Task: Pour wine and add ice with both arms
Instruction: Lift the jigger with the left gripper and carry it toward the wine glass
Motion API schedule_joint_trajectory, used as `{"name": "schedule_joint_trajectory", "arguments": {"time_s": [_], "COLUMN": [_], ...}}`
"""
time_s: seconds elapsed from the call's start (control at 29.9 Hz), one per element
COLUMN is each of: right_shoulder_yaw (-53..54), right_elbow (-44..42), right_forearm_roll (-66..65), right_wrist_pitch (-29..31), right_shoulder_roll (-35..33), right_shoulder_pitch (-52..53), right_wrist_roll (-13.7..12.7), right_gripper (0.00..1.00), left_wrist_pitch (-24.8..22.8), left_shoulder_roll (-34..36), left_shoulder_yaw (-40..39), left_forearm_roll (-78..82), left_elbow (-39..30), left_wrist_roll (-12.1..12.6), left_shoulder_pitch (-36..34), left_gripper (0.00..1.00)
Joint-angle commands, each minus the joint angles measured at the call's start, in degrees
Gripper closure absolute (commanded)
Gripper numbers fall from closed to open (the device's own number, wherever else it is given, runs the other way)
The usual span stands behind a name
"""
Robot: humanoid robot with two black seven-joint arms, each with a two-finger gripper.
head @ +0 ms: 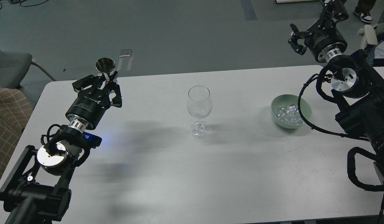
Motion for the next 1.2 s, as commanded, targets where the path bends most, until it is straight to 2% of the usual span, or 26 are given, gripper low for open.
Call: {"name": "schedule_joint_trajectory", "arguments": {"time_s": [0.0, 0.2, 0.37, 0.53, 0.67, 1.17], "right_shoulder_yaw": [0.02, -0.06, 0.02, 0.11, 0.03, 0.11], "right_elbow": [0.00, 0.09, 0.17, 0.17, 0.17, 0.17], "right_forearm_roll": [0.00, 0.00, 0.00, 0.00, 0.00, 0.00], "right_wrist_pitch": [0.02, 0.02, 0.02, 0.02, 0.02, 0.02], "right_shoulder_roll": [-0.27, -0.45, -0.36, -0.36, -0.53, -0.36], "right_shoulder_pitch": [-0.40, -1.02, -1.19, -1.19, -1.19, -1.28], "right_wrist_roll": [0.00, 0.00, 0.09, 0.00, 0.00, 0.00], "right_gripper": [0.00, 0.00, 0.00, 0.00, 0.00, 0.00], "left_wrist_pitch": [0.78, 1.66, 3.59, 4.03, 6.14, 6.06], "left_shoulder_roll": [-1.35, -4.51, -6.80, -7.07, -7.16, -8.82], "left_shoulder_yaw": [0.94, 4.90, 5.25, 5.34, 6.04, 7.10], "left_forearm_roll": [0.12, 0.48, 2.67, 3.73, 4.78, 7.06], "left_elbow": [0.02, -0.33, -0.33, 0.02, 0.02, 0.20], "left_wrist_roll": [0.15, -0.20, -0.11, -0.46, -0.55, -0.64], "left_shoulder_pitch": [-0.72, -2.65, -4.94, -6.43, -7.05, -7.23], "left_gripper": [1.00, 1.00, 1.00, 1.00, 1.00, 1.00]}}
